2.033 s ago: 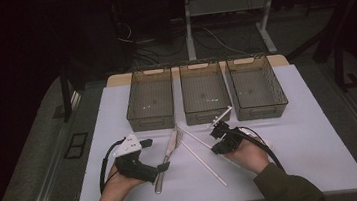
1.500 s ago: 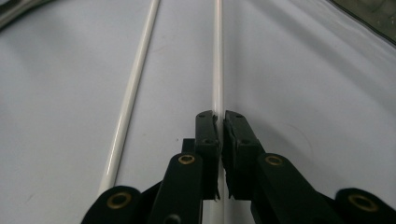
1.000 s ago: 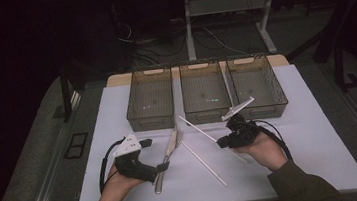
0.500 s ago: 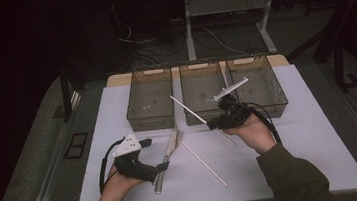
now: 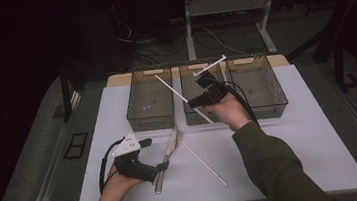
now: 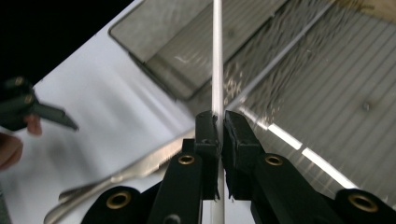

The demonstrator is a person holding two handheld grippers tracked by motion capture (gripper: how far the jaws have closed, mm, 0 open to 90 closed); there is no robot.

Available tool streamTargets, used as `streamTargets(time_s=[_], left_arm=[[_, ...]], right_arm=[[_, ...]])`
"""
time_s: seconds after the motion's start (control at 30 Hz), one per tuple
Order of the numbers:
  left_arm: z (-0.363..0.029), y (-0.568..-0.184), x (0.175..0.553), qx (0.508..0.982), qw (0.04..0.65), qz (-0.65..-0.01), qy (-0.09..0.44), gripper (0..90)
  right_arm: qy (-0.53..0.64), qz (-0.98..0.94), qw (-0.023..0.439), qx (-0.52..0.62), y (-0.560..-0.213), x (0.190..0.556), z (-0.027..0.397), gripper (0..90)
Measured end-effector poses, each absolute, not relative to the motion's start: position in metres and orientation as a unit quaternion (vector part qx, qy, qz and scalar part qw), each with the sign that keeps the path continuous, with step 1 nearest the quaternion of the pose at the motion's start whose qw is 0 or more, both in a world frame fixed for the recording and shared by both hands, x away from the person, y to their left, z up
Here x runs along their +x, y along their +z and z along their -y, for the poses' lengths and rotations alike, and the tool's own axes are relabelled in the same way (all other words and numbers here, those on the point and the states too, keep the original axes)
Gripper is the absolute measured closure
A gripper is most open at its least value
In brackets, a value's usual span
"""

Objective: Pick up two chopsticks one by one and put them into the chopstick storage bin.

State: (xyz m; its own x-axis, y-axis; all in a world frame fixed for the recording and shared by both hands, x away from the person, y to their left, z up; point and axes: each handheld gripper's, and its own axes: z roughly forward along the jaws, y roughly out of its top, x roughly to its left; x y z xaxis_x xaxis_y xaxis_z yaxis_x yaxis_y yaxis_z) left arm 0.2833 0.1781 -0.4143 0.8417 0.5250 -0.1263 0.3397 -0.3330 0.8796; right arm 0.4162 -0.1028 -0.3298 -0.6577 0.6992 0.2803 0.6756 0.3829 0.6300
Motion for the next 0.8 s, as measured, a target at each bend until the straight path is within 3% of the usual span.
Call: streamTargets(time_s=[0.4,0.8], left_arm=[[-0.177,-0.414,0.283,0.814,0.509,-0.263,0.094,0.0],[-0.177,-0.414,0.282,0.815,0.51,-0.26,0.091,0.0]], right_arm=[[0.38,-0.82,0.019,0.427,-0.315,0.455,0.06,84.3],[0.376,-0.811,0.021,0.447,-0.329,0.485,0.021,84.2]])
